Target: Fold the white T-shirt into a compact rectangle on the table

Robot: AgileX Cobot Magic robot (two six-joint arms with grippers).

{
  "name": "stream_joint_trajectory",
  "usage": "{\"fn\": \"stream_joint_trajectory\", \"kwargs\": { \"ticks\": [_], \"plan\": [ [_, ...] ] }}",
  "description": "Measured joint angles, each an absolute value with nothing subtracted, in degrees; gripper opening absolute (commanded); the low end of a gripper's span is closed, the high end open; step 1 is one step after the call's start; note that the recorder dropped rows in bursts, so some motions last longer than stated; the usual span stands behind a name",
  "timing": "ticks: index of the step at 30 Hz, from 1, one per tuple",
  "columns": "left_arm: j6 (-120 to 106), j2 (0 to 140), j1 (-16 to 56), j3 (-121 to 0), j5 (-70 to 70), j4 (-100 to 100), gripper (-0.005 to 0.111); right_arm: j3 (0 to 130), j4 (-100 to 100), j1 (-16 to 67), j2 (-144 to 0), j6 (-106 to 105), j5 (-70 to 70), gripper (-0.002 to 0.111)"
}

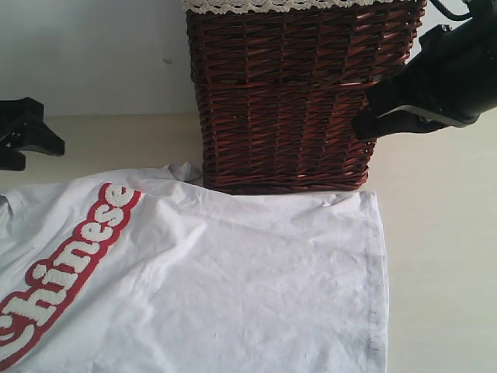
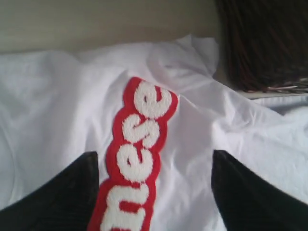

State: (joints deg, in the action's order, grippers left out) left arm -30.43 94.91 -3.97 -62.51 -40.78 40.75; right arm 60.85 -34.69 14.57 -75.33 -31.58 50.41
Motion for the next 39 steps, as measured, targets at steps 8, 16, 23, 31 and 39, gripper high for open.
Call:
{"fn": "stream_joint_trajectory", "kwargs": {
  "ticks": [8, 16, 23, 31, 39],
  "plan": [
    [-43.31, 115.55, -3.97, -77.39, -39.7, 40.75, 0.068, 60.85, -35.04, 14.57, -75.33, -31.58, 50.52, 0.0],
    [-48.66, 127.64, -3.49, -88.51, -43.2, 42.47, 0.068, 60.85, -35.26, 14.57, -75.33, -31.58, 50.86, 0.0],
    [-49.44, 130.64, 0.43, -89.44, -40.1, 40.43, 0.067, 60.85, -35.48, 14.57, -75.33, -31.58, 51.63, 0.0],
    [-50.15, 130.88, 3.93, -89.7, -38.25, 36.21, -0.001, 60.85, -35.48, 14.57, -75.27, -31.58, 51.72, 0.0],
    [-42.46, 125.67, 3.93, -89.7, -43.9, 27.33, 0.0, 60.85, -35.69, 14.57, -74.97, -31.58, 51.94, 0.0]
  ]
}}
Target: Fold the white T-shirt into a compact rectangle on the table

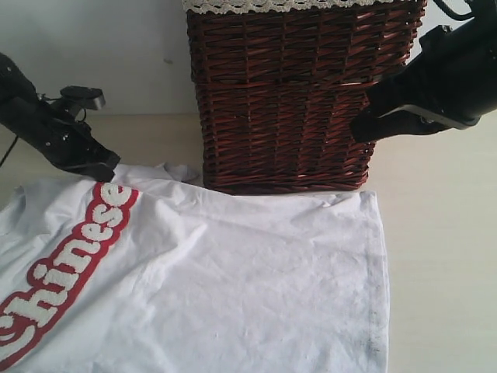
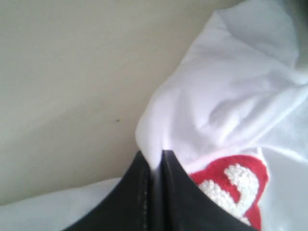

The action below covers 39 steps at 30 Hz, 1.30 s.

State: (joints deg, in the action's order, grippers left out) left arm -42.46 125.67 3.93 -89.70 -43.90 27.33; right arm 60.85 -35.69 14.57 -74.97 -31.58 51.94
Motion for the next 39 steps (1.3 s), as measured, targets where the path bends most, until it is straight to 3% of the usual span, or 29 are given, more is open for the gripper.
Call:
{"fn": "stream_joint_trajectory", "kwargs": {
  "ticks": [9, 12, 19, 22, 31, 39],
  "plan": [
    [-44.34, 111.22, 5.62, -77.75, -42.72, 18.57, 0.0, 60.85, -35.69, 14.57, -74.97, -31.58, 51.94, 0.0],
    [-46.29, 108.03, 7.06, -72.45, -42.06, 18.29, 0.006, 60.85, -35.69, 14.57, -74.97, -31.58, 51.94, 0.0],
    [-46.28, 105.8, 9.02, -63.9, -46.27, 17.49, 0.055, 60.85, -35.69, 14.57, -74.97, -31.83, 51.94, 0.0],
    [-43.35, 105.8, 9.02, -60.73, -47.28, 15.84, 0.065, 60.85, -35.69, 14.57, -74.97, -31.83, 52.09, 0.0],
    [-40.7, 105.62, 9.02, -58.04, -45.68, 14.28, 0.07, 60.85, -35.91, 14.57, -74.9, -31.83, 52.35, 0.0],
    [-41.49, 102.19, 9.02, -61.84, -32.79, 17.26, 0.07, 60.85, -36.56, 14.57, -74.46, -31.83, 52.35, 0.0]
  ]
}}
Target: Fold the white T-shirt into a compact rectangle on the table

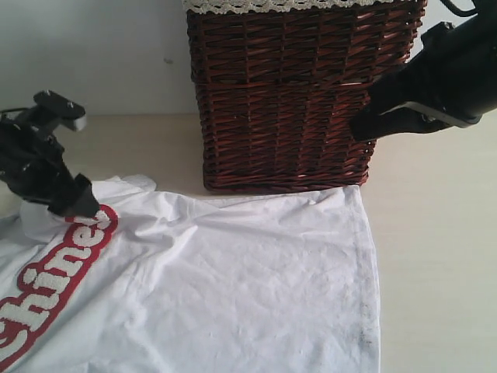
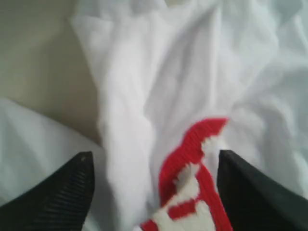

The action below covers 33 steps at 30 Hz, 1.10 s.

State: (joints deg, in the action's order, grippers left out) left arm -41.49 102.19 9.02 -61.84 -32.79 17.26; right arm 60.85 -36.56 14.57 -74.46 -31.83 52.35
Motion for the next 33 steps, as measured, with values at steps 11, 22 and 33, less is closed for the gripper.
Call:
{"fn": "stream_joint_trajectory", "kwargs": {
  "ticks": [11, 22, 33],
  "plan": [
    [-39.97, 110.38, 9.02, -70.47, -11.78, 28.71, 0.064, 60.85, -37.34, 14.57, -74.46, -32.17, 52.75, 0.0],
    [-32.52, 128.9, 9.16, -86.99, -32.67, 22.66, 0.064, 60.85, -37.92, 14.57, -74.46, -32.42, 52.75, 0.0],
    [-22.22, 129.02, 9.3, -88.37, -36.5, 12.26, 0.002, 60.85, -38.02, 14.57, -74.46, -32.44, 53.6, 0.0]
  ]
}}
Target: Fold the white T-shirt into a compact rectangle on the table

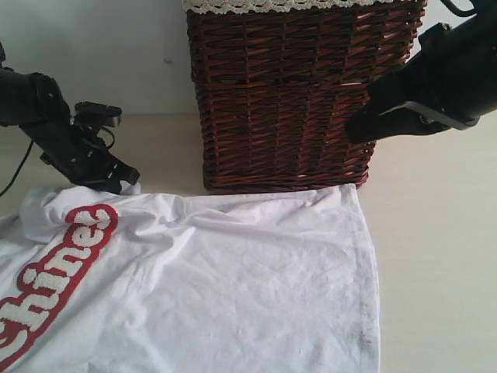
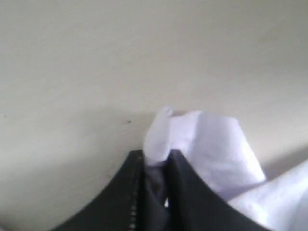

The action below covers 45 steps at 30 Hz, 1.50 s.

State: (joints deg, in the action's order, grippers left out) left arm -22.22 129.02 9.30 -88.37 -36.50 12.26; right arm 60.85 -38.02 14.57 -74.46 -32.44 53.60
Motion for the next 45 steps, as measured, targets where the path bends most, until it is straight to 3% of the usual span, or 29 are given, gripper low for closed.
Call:
{"fn": "stream_joint_trajectory", "kwargs": {
  "ticks": [12, 14, 16, 18, 23, 30, 45],
  "plan": [
    [-23.7, 123.76, 9.42, -88.14, -21.93, 18.91, 0.002, 60.85, -38.68, 14.57, -74.46, -32.44, 53.83, 0.0],
    [-23.7, 123.71, 9.42, -88.14, -19.51, 19.86, 0.016, 60.85, -38.68, 14.57, -74.46, -32.44, 53.83, 0.0],
    [-24.24, 123.71, 9.42, -88.14, -17.31, 20.54, 0.038, 60.85, -38.68, 14.57, -74.46, -32.44, 53.83, 0.0],
    [-26.65, 123.62, 9.92, -88.14, -15.68, 20.64, 0.053, 60.85, -38.68, 14.57, -74.46, -32.44, 53.83, 0.0],
    [-29.48, 122.17, 11.93, -88.14, -14.88, 20.83, 0.047, 60.85, -38.68, 14.57, -74.46, -32.44, 53.83, 0.0],
    [-29.24, 121.18, 12.24, -88.14, -17.51, 20.83, 0.047, 60.85, -38.68, 14.57, -74.46, -32.44, 53.83, 0.0],
    [-10.73, 121.97, 0.27, -88.14, -37.85, 2.4, 0.047, 60.85, -38.68, 14.57, -74.46, -32.44, 53.83, 0.0]
  ]
}}
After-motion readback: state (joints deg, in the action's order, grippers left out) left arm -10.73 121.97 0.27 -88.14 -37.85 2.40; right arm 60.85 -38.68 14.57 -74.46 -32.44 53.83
